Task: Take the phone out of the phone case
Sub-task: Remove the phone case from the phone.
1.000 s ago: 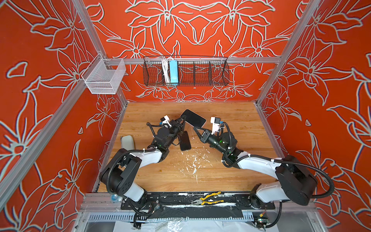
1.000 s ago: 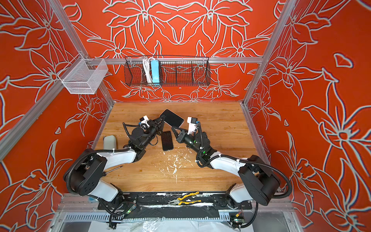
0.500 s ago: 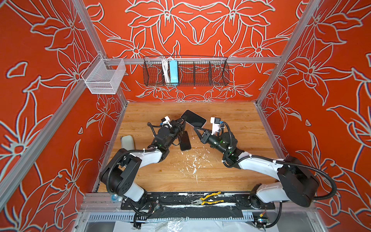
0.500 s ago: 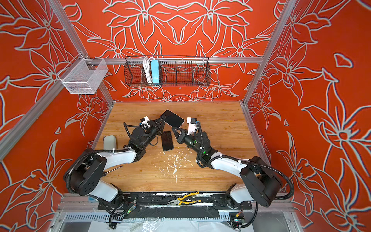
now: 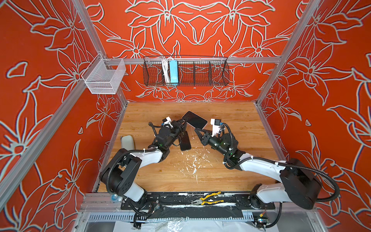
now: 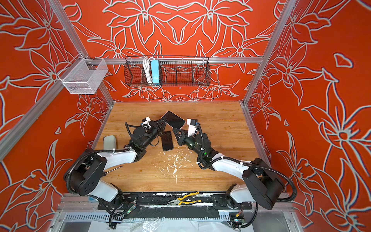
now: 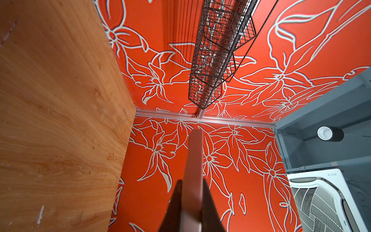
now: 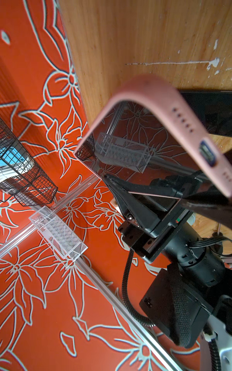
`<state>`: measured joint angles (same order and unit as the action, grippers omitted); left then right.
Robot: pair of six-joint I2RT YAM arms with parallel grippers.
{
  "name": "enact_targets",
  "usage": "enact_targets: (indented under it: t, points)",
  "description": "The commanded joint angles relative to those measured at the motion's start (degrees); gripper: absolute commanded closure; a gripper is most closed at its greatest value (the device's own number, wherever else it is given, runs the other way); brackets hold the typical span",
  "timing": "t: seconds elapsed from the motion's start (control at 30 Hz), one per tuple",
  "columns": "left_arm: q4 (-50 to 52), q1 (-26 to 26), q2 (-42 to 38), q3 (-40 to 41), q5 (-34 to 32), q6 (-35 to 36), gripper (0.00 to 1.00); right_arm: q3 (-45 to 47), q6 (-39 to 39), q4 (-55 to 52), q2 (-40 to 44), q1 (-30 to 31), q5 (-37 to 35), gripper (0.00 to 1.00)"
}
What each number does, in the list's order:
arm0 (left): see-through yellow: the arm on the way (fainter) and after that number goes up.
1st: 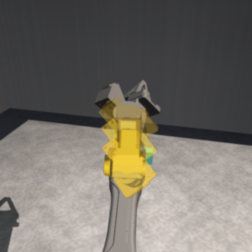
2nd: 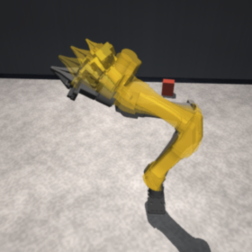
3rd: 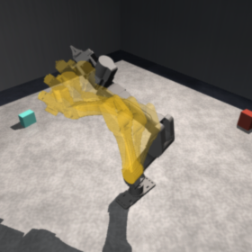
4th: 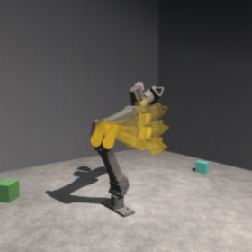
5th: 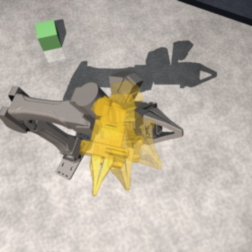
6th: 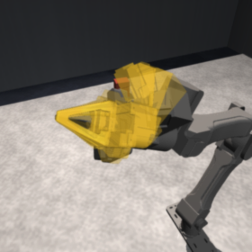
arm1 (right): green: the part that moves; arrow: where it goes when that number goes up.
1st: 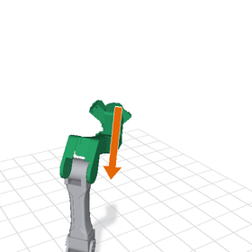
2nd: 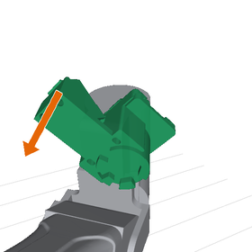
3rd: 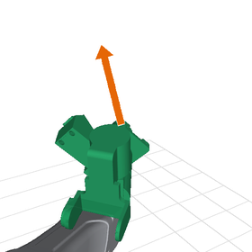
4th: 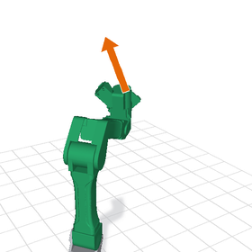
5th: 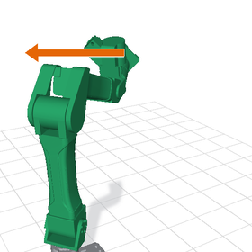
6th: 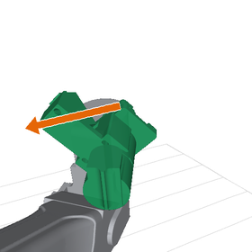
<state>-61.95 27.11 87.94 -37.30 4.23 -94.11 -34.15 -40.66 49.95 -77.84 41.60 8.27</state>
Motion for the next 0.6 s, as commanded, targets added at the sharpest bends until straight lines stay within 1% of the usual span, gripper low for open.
enact_targets:
  t: [0.0, 0.3, 0.57]
  points:
    - [-7.3, -0.1, -2.6, -3.5, -1.2, -1.9, 1.00, 1.8, 6.7, -9.5, -0.6, 0.2, -1.3, 0.82]
    - [-8.0, -0.1, -2.3, -4.5, -0.9, -3.5, 1.00, 1.8, 11.5, -11.0, -0.9, 0.2, 0.0, 0.75]
    - [-8.1, 0.0, -2.5, -5.2, -0.5, -4.2, 1.00, 2.6, 13.1, -12.3, -0.4, 0.2, -1.9, 0.76]
